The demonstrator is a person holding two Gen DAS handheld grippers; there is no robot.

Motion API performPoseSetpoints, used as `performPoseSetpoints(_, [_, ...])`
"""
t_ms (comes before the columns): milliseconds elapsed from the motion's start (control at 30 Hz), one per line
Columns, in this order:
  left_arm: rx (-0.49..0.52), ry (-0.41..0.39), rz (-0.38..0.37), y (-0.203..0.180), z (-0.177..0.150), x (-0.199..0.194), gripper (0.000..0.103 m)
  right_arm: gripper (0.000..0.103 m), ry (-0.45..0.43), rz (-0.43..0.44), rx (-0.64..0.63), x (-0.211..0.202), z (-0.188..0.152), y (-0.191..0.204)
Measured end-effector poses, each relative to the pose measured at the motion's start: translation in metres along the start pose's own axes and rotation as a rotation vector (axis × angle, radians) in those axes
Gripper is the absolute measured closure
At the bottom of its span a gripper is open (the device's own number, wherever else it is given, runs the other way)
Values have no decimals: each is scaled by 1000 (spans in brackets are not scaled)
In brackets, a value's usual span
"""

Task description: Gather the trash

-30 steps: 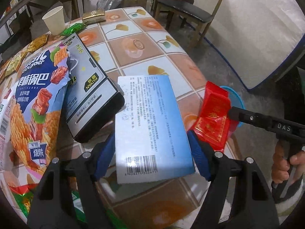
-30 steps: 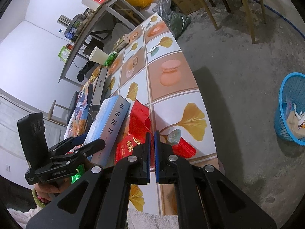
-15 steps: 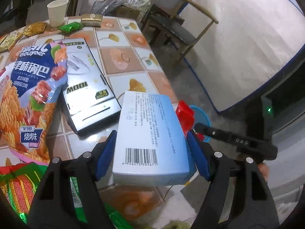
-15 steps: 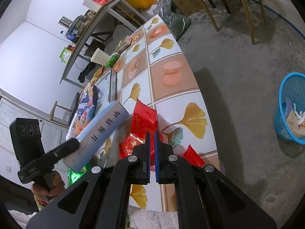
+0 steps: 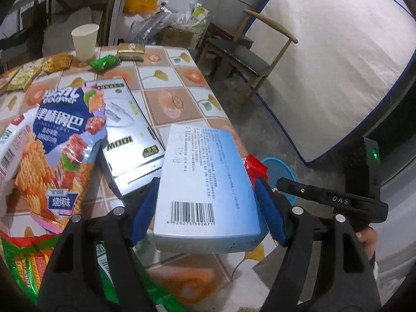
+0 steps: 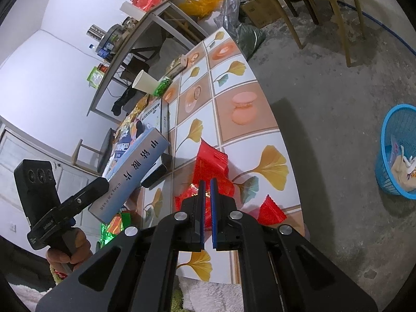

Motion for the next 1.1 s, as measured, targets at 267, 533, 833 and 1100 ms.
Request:
performPoseSetpoints(267, [16,-4,12,-3,-1,2,34,82,-68,19,99,-26,7,-18])
performPoseSetpoints(533, [14,22,10,-2,-9,10,34,61,-5,52,306,-28,-22,-61])
performPoseSetpoints(833, [7,32,11,0,-12,14,34,61,35,67,356,3,-32,-57])
performPoseSetpoints(1100, [3,25,14,3,-10,12,34,74,-5,17,395,20,-24,-62])
Point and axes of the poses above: each gripper's, at about its wrist camera, not at the fingertips, and x roughly the way its jaws point, y to its left, z to its top, the point moved 2 cm from there along x, roughly the way its jaws point, and after that the axes turned 11 degrees about -y, right-handed, at the moved point
